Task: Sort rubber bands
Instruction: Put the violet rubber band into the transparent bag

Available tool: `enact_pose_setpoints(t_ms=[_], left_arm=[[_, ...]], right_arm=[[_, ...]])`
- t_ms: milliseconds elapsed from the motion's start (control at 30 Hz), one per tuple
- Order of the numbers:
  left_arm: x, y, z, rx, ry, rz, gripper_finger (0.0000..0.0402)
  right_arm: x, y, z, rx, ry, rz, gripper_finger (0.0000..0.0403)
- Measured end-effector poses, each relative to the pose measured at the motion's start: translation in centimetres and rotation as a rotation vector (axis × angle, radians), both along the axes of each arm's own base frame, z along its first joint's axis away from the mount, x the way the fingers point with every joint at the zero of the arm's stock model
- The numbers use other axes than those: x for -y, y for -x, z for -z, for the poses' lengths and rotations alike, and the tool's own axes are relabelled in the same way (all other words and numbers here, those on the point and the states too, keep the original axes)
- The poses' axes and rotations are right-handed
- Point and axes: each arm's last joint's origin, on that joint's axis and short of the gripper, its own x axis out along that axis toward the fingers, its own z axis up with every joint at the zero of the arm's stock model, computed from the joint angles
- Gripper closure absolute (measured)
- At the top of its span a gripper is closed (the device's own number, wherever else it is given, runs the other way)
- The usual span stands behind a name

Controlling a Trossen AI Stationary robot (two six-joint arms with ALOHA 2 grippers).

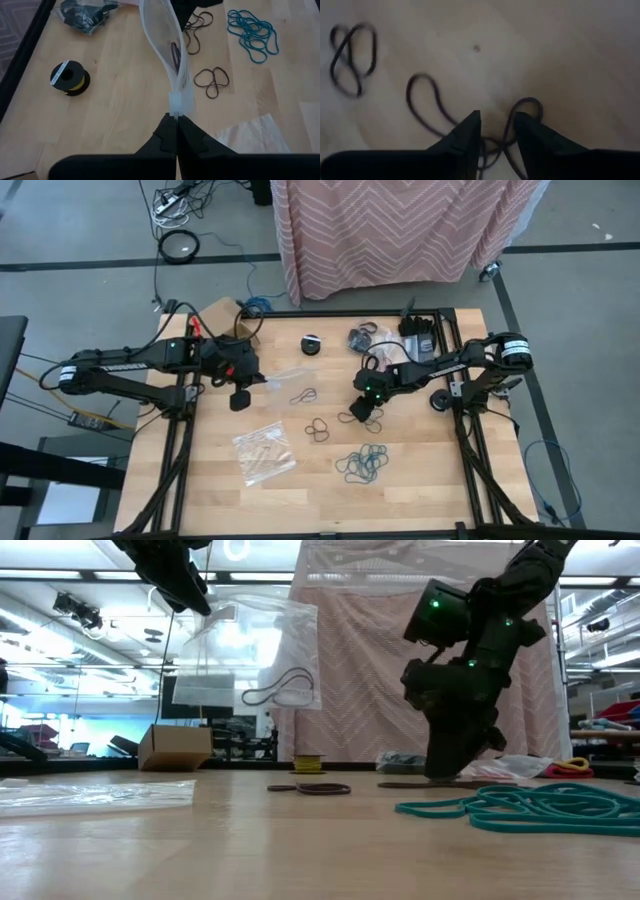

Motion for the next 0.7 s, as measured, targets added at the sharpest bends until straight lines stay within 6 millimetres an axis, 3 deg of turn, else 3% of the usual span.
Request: enact_pose_setpoints(t_ms=[167,300,700], left_arm=[[-0.1,-0.5,-0.1,0.026,-0.007,-0.011,0.0401],[-0.1,-1.0,-0.1,0.047,-0.008,-0.012,0.0401],[-0.4,-4.2,1.8,0.019,0.007,0.011,0.0401]], right_arm=[[-0.7,-0.3,-0.1,-0.018,0.08,0.06,0.0387],[-0.7,0.2,-1.8,0.045,0.092,0.086,0.0399],[-1.1,3.6,-13.9,0.549,0.223,0.161,0.0403]])
